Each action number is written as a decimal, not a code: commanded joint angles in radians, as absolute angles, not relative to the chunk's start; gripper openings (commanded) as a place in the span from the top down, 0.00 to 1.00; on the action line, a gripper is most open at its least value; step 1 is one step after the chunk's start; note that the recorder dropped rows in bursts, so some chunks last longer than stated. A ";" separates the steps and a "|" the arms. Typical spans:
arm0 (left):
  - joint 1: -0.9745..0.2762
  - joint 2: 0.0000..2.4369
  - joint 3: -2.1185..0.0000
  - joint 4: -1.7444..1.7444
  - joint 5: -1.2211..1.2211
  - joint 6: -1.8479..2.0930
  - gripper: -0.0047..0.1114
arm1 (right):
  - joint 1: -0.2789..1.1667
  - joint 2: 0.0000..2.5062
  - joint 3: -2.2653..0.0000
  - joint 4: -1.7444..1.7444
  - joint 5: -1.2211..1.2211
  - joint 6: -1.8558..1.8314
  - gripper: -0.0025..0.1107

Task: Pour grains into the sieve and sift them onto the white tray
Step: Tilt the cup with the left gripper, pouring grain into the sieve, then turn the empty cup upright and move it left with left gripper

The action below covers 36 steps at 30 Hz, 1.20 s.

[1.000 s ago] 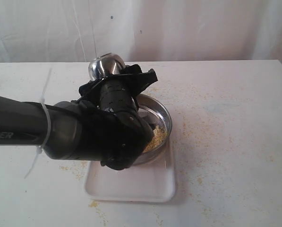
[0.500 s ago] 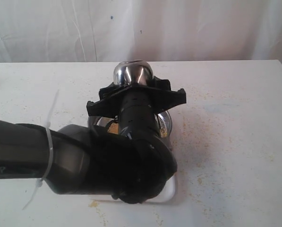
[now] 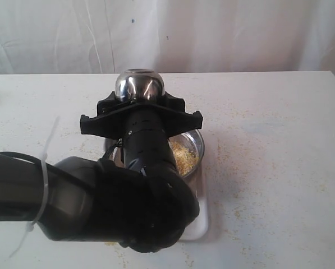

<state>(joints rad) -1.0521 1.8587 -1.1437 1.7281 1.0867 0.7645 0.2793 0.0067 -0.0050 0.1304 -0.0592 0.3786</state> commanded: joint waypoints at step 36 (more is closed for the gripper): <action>-0.042 1.295 -0.615 0.759 -0.414 -0.500 0.96 | 0.279 0.000 0.000 0.128 -0.068 0.377 0.98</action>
<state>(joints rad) -0.1539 1.2895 -0.6993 0.8210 -0.2384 -0.5465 0.2793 0.0067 -0.0050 0.1304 -0.0592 0.3786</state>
